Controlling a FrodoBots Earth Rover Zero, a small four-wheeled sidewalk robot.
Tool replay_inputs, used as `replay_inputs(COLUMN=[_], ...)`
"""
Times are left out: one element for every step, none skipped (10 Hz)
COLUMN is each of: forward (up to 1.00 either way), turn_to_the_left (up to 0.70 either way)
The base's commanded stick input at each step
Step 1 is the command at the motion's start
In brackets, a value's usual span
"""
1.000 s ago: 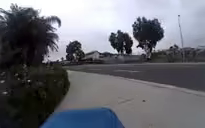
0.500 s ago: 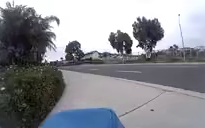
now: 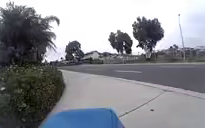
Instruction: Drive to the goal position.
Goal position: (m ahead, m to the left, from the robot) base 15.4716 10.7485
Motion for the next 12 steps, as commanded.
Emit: replay_inputs(forward=[0.70, 0.70, 0.70, 0.70, 0.70, 0.70, 0.00, 0.00, 0.00, 0.00, 0.00, 0.00], turn_to_the_left=[0.00, 0.00, 0.00, 0.00, 0.00, 0.00, 0.00, 0.00, 0.00, 0.00, 0.00, 0.00])
